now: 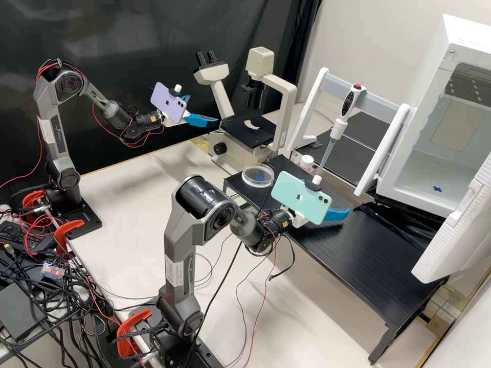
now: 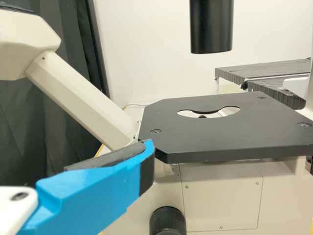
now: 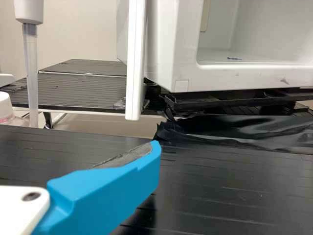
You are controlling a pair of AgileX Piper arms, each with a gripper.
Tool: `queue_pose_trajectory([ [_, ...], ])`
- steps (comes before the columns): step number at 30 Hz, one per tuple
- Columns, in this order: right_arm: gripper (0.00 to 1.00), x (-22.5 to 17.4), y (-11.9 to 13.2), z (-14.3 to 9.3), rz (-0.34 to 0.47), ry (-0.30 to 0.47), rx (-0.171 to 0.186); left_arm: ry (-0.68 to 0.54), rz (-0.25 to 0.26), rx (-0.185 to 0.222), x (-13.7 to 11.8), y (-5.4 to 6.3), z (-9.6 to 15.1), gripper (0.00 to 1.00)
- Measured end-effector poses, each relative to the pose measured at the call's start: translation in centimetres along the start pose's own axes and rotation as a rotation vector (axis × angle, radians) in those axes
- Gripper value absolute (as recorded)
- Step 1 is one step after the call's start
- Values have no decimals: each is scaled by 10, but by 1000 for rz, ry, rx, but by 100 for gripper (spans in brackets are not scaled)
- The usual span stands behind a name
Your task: Move the petri dish to the incubator
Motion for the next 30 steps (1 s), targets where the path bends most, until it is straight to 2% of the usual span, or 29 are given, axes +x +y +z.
queue_pose_trajectory([
  [13,100,-3,2,-2,5,5,1,0,0,0,0,0,0,100],
  [18,100,-15,2,-14,1,52,38,0,0,0,0,0,0,100],
  [30,100,-50,-16,-48,-85,213,6,0,0,0,0,0,0,100],
])
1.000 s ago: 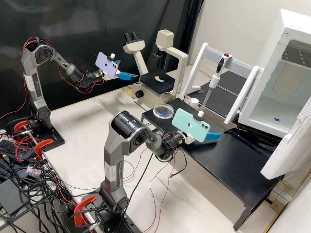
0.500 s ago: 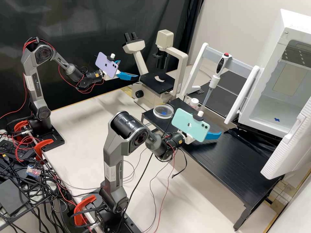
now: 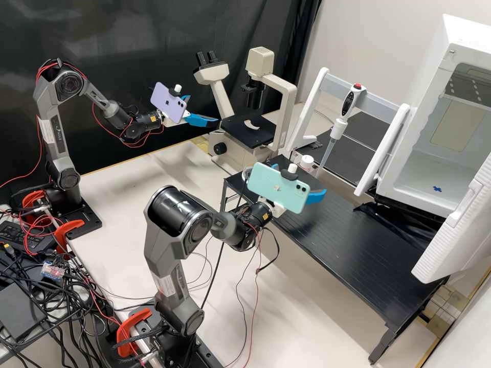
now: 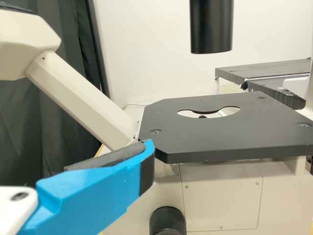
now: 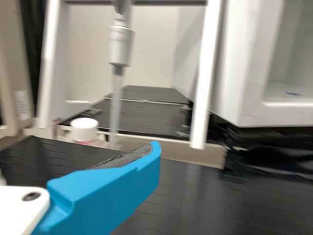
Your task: Move the petri dish to the incubator
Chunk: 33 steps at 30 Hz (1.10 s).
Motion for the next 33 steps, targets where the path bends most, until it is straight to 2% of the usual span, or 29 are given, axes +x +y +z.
queue_pose_trajectory([
  [10,100,-8,-22,-14,-104,72,-19,0,0,0,0,0,0,100],
  [15,100,-7,-32,-14,-162,95,2,0,0,0,0,0,0,100],
  [20,100,-10,-39,-16,-208,125,43,0,0,0,0,0,0,100],
  [26,100,-10,-47,-17,-249,155,53,0,0,0,0,0,0,100],
  [33,100,-7,-57,-10,-288,127,52,0,0,0,0,0,0,100],
])
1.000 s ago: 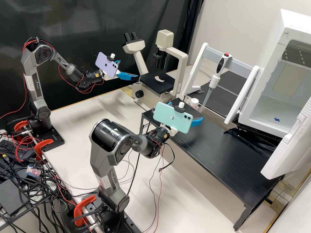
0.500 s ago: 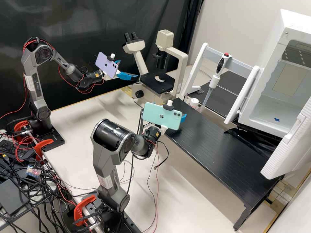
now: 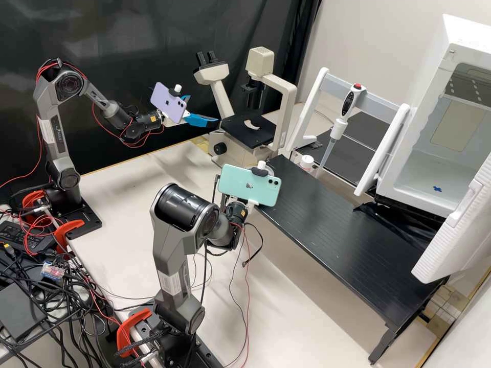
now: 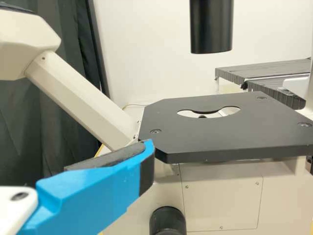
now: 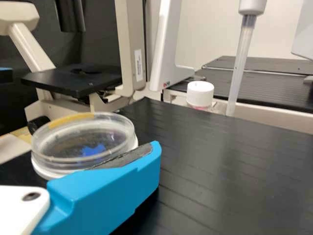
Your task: Move the petri dish to the incubator
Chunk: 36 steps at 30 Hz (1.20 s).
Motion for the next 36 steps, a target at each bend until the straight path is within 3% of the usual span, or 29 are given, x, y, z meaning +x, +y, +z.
queue_pose_trajectory([
  [6,100,3,-2,2,11,13,-1,0,0,0,0,0,0,100],
  [22,100,6,-2,4,82,-59,-116,0,0,0,0,0,0,100],
  [33,100,10,-1,4,80,-58,-111,0,0,0,0,0,0,100],
  [36,100,12,-2,4,65,-53,-84,0,0,0,0,0,0,100],
])
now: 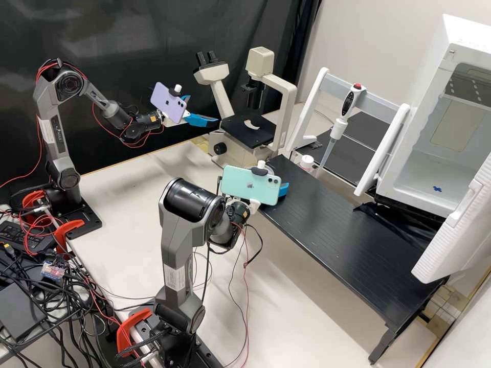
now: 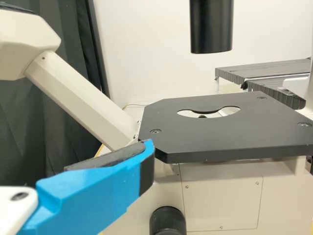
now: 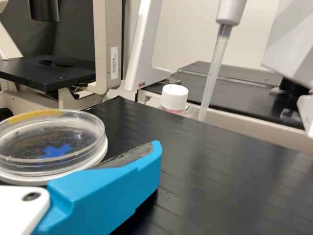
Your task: Move the petri dish to the incubator
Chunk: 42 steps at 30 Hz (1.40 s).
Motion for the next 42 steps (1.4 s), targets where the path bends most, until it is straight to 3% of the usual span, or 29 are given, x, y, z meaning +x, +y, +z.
queue_pose_trajectory([
  [7,100,3,0,0,-20,10,31,0,0,0,0,0,0,100],
  [24,100,8,-2,1,-28,12,26,0,0,0,0,0,0,100],
  [25,0,8,-2,1,-28,12,26,0,0,0,0,0,0,100],
  [42,0,11,-2,2,-30,10,26,0,0,0,0,0,0,100],
])
